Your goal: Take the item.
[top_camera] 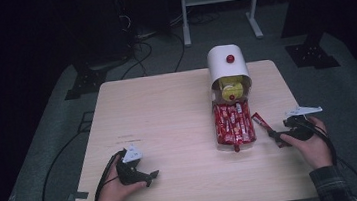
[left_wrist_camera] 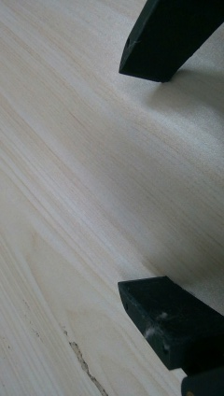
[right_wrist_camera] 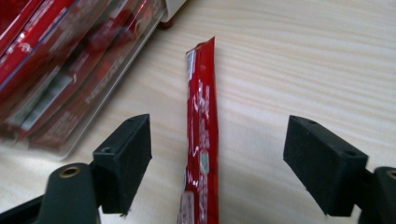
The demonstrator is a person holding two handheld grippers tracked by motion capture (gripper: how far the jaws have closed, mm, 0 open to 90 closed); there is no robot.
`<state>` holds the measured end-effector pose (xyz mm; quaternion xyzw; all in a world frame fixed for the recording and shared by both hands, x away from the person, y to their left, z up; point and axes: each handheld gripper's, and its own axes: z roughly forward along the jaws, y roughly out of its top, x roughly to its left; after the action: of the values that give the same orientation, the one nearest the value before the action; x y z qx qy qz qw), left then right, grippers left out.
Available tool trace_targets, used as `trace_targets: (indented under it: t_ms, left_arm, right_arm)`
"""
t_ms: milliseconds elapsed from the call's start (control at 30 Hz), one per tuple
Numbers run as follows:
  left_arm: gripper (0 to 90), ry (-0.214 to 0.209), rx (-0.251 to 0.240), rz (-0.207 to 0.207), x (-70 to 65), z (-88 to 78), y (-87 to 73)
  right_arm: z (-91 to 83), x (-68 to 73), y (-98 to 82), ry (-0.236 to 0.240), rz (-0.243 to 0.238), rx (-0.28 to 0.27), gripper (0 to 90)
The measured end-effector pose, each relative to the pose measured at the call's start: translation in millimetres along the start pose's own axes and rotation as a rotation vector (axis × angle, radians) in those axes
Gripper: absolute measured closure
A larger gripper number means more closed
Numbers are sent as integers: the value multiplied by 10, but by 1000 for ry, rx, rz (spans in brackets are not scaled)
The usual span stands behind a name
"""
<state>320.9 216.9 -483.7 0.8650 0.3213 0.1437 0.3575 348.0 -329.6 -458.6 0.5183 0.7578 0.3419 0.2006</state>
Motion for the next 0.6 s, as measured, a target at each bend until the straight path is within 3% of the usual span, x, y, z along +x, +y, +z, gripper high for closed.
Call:
trace_targets:
  t_ms: [600]
  left_arm:
    - [0,0,-2,-4,-5,-1,-2]
  right_arm:
    - [-212,43,-352,3,-14,11,196]
